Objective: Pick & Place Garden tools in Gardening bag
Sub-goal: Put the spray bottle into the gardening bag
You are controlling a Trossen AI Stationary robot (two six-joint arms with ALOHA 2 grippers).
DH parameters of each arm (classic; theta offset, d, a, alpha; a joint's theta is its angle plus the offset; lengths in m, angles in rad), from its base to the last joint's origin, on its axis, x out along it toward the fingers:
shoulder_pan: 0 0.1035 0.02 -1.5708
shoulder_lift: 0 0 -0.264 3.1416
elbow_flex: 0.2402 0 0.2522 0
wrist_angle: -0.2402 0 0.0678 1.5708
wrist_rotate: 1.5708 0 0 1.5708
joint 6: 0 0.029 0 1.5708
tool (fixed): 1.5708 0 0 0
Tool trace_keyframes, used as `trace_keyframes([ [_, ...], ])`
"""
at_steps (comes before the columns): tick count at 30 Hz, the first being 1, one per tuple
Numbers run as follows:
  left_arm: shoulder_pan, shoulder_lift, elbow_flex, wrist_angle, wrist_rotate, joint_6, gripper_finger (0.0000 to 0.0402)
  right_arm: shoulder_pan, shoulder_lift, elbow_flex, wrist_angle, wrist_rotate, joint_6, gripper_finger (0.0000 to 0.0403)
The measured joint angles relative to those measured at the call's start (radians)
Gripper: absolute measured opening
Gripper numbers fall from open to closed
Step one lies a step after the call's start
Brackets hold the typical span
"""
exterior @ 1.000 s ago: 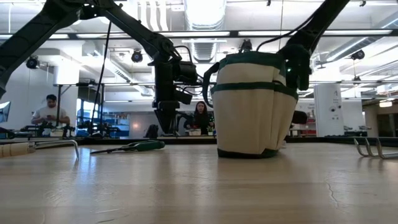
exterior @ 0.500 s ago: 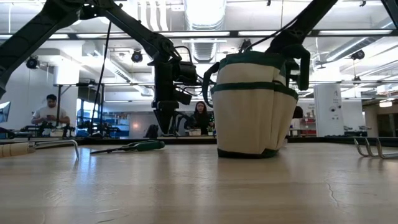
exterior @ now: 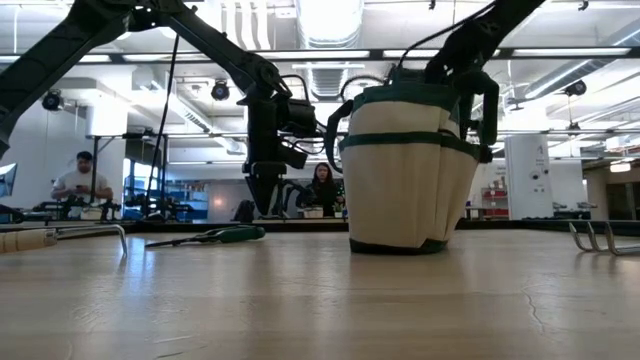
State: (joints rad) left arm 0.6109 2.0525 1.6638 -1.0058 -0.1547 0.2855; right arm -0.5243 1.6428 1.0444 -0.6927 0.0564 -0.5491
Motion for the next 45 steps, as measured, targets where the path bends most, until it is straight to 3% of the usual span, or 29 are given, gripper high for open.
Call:
trace_keyframes([
  [24,0.0,0.0,0.0,0.002,0.0,-0.001,0.0208,0.002,-0.533,-0.005,-0.036,0.026,0.05,0.0127],
  [37,0.0,0.0,0.0,0.029,0.022,-0.011,0.0209,0.102,-0.657,-0.001,-0.025,0.032,0.026,0.0127],
  [40,0.0,0.0,0.0,0.029,0.051,-0.018,0.0208,0.171,-0.656,0.011,-0.026,0.135,-0.018,0.0127],
  [45,0.0,0.0,0.0,0.028,0.092,-0.027,0.0208,0.345,-0.645,0.019,-0.021,0.539,-0.133,0.0127],
])
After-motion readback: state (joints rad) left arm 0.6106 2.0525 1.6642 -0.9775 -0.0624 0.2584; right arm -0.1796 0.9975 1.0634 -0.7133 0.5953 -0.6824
